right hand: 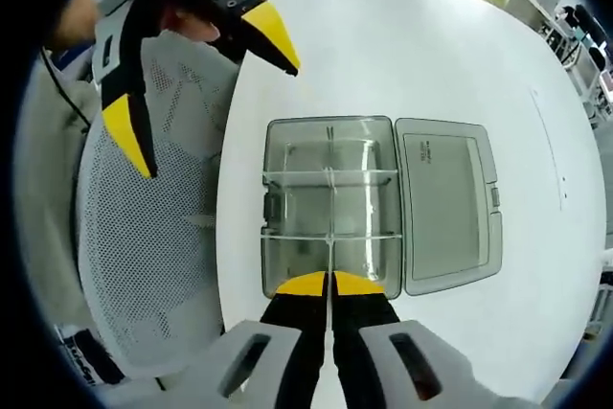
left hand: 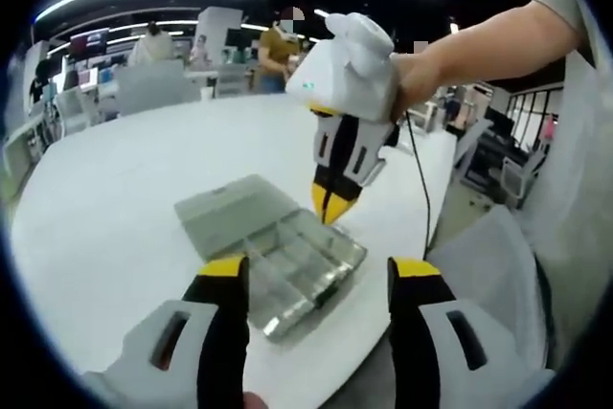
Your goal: Insert the divider into the dual guide fixture by aligning both edges with the guide slots and pushing it downward to the bottom, including one-sided entry, uneven engagement, binding, and posture correction.
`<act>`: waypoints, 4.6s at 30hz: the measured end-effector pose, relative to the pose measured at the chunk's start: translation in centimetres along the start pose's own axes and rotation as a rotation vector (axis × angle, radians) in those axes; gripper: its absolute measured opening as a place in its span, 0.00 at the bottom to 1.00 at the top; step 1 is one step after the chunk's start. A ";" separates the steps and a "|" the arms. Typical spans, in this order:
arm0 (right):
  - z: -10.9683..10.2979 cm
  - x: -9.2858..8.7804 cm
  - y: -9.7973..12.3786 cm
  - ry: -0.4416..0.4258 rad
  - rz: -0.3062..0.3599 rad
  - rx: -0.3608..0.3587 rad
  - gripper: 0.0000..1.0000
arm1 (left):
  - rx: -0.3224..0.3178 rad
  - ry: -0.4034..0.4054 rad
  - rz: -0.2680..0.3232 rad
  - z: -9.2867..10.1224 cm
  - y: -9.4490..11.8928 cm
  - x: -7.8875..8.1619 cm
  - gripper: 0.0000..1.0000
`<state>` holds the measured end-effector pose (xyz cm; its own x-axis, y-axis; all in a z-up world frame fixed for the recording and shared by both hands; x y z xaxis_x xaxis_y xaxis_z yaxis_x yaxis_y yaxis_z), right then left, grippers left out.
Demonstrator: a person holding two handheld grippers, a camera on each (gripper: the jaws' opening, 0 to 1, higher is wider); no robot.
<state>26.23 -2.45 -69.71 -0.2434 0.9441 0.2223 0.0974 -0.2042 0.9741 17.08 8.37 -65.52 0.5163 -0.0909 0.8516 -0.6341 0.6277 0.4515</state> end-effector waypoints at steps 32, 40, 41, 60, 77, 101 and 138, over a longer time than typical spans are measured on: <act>-0.1 -0.5 -1.8 0.009 0.004 0.006 0.00 | 0.004 0.008 -0.002 0.1 0.3 -0.3 0.55; 0.1 -0.6 -2.1 0.027 -0.001 0.012 0.00 | 0.000 0.009 0.001 0.0 0.1 -0.3 0.55; 0.1 -0.6 -2.2 0.027 -0.002 0.013 0.00 | 0.000 0.010 -0.001 -0.1 0.0 -0.3 0.55; 0.0 -0.7 -3.0 0.023 -0.004 0.025 0.00 | 0.004 0.016 0.000 -0.2 -0.1 -0.4 0.55; -0.1 -1.0 -3.8 0.015 -0.012 0.026 0.00 | 0.013 0.024 -0.002 -0.2 0.1 -0.7 0.55; -0.1 -1.0 -4.3 0.007 -0.018 -0.009 0.00 | 0.021 0.020 -0.013 -0.5 0.7 -0.8 0.55; -1.7 -0.9 -1.6 -0.087 0.232 -0.103 0.21 | 0.125 0.031 -0.045 -5.8 7.8 -4.4 0.56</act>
<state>24.66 -3.46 -71.37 -0.1422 0.8866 0.4401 0.0413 -0.4389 0.8976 13.23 18.14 -67.30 0.5619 -0.0913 0.8222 -0.6762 0.5219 0.5201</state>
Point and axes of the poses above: the point that each gripper's makers call its tool centre point, and the gripper's own axes: y roughly backward along the fingers, z roughly to its right, x roughly out of its top, the point moved 5 cm from there along y, roughly backward along the fingers, and after that the axes turned 6 degrees about y, right-handed, at the moved point
